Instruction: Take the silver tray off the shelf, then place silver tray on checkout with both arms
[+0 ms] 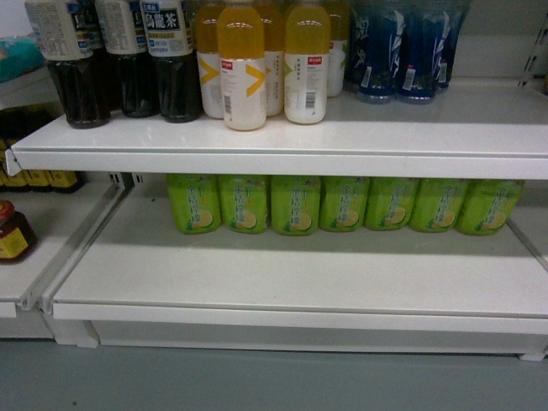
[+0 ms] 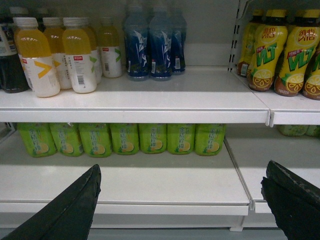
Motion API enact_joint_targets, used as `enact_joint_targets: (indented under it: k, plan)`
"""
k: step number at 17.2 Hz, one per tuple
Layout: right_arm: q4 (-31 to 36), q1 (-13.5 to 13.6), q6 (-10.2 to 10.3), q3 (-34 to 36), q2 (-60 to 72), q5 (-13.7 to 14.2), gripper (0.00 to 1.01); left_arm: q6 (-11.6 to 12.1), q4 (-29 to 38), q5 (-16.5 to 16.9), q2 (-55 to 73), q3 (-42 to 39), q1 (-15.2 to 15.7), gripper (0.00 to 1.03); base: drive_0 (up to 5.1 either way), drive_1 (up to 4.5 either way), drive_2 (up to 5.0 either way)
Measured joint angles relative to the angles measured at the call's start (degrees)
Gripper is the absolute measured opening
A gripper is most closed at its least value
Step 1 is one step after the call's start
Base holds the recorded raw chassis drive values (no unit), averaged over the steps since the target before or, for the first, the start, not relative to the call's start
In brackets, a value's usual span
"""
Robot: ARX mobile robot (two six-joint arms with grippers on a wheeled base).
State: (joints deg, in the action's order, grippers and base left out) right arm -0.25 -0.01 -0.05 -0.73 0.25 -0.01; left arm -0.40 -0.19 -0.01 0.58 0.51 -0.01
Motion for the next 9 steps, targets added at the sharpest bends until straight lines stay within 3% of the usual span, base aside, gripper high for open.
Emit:
enact_joint_targets:
  k: [9]
  plan:
    - [0.00, 0.00, 0.00, 0.00, 0.00, 0.09, 0.98, 0.13, -0.02, 0.09, 0.00, 0.00, 0.00, 0.98, 0.0, 0.00, 0.0]
